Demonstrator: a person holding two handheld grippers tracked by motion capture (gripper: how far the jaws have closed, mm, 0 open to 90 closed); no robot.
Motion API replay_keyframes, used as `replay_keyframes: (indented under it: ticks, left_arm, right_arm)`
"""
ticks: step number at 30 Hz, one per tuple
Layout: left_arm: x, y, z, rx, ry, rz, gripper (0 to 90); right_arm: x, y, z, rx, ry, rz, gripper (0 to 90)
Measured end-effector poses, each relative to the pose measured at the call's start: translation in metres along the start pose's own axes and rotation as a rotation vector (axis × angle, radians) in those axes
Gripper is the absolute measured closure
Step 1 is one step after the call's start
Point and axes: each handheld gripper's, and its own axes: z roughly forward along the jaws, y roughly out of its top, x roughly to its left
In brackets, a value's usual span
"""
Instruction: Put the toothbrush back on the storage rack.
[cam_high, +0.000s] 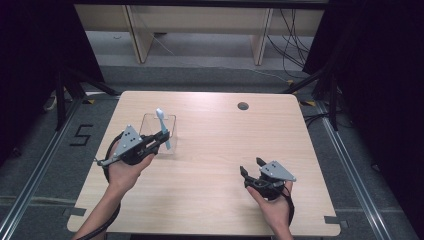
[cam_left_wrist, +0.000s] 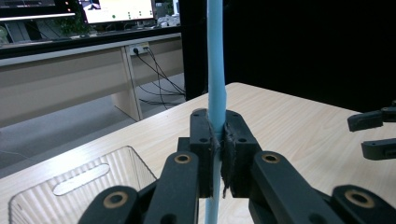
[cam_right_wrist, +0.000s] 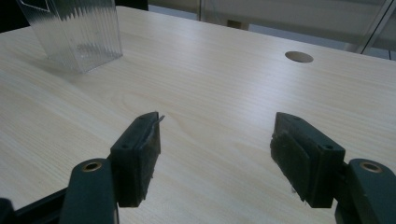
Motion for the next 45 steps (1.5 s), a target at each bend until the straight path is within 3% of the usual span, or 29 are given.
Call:
replay_keyframes:
  ticks: [12, 18, 19, 20, 25, 27, 33, 34, 36, 45]
  left_arm:
    - [0.010, 0.010, -0.001, -0.023, 0.029, 0.012, 83.2]
    - [0.014, 0.014, 0.000, -0.031, 0.039, 0.012, 83.3]
    - [0.013, 0.014, -0.001, -0.025, 0.044, -0.006, 83.2]
    - [0.015, 0.016, 0.000, -0.035, 0.041, 0.015, 83.3]
    - [0.018, 0.017, 0.002, -0.023, 0.059, 0.003, 83.3]
    - [0.021, 0.017, 0.005, -0.030, 0.059, 0.017, 83.2]
    - [0.027, 0.010, 0.013, -0.023, 0.080, 0.009, 83.2]
    - [0.028, 0.008, 0.015, -0.023, 0.082, 0.008, 83.2]
    - [0.030, 0.005, 0.018, -0.019, 0.085, 0.017, 83.2]
    - [0.036, -0.004, 0.029, -0.015, 0.098, 0.018, 83.2]
  right_arm:
    - [-0.002, -0.006, 0.000, 0.003, -0.031, 0.019, 33.8]
    - [-0.002, -0.007, 0.000, 0.013, -0.019, -0.001, 33.8]
    - [-0.002, -0.007, 0.000, 0.013, -0.019, -0.001, 33.8]
    - [-0.002, -0.007, 0.000, 0.012, -0.019, 0.000, 33.8]
    - [-0.001, -0.007, 0.000, 0.012, -0.019, 0.010, 33.8]
    - [-0.002, -0.007, 0.000, 0.013, -0.018, 0.003, 33.8]
    - [-0.001, -0.007, 0.000, 0.015, -0.016, 0.020, 33.8]
    - [-0.003, -0.007, 0.000, 0.002, -0.030, -0.004, 33.8]
    - [-0.001, -0.008, 0.001, 0.001, -0.014, 0.018, 33.8]
    - [-0.002, -0.008, 0.001, 0.003, -0.011, 0.028, 33.8]
